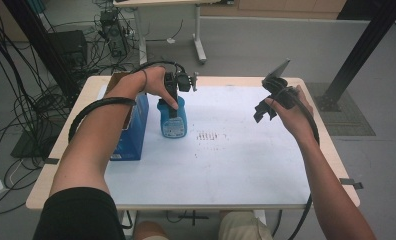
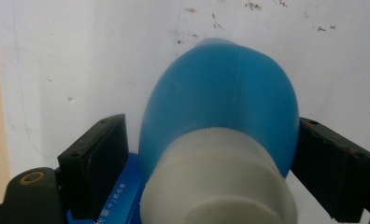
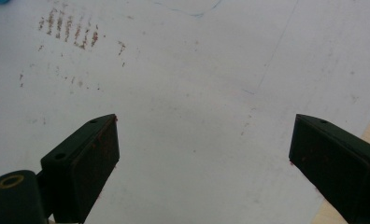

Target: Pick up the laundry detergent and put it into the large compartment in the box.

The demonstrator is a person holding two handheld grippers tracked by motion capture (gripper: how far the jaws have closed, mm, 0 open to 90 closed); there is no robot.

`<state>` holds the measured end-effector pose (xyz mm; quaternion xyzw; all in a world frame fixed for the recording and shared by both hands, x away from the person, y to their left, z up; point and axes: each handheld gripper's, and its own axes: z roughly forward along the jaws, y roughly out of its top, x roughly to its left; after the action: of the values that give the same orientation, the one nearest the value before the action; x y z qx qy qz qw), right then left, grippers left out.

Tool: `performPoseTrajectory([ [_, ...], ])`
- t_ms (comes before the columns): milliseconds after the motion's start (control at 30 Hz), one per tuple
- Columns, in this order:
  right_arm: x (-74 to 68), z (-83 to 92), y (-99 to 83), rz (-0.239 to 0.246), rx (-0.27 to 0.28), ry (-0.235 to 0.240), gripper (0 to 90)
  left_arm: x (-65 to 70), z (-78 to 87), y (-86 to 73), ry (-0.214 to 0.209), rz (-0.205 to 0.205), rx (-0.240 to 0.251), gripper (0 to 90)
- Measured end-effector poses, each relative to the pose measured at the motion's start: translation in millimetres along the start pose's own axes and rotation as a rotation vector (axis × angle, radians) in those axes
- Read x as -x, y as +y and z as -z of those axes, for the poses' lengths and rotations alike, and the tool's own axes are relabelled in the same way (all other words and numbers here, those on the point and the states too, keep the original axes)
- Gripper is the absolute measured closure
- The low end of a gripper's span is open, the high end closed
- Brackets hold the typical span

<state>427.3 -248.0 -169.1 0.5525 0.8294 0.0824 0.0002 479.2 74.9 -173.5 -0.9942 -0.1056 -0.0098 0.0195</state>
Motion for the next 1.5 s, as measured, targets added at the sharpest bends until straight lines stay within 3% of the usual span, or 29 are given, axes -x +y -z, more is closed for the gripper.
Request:
performPoseTrajectory([
  [667, 0.7, -2.7, 1.3, 0.001, -0.004, 0.004, 8.7, -5.1, -5.0, 1.6, -0.022, 0.001, 0.003, 34.5],
  [1500, -0.4, -7.6, 3.3, 0.012, -0.004, 0.011, 8.7, -10.5, -5.0, 4.6, -0.042, -0.004, -0.008, 35.9],
])
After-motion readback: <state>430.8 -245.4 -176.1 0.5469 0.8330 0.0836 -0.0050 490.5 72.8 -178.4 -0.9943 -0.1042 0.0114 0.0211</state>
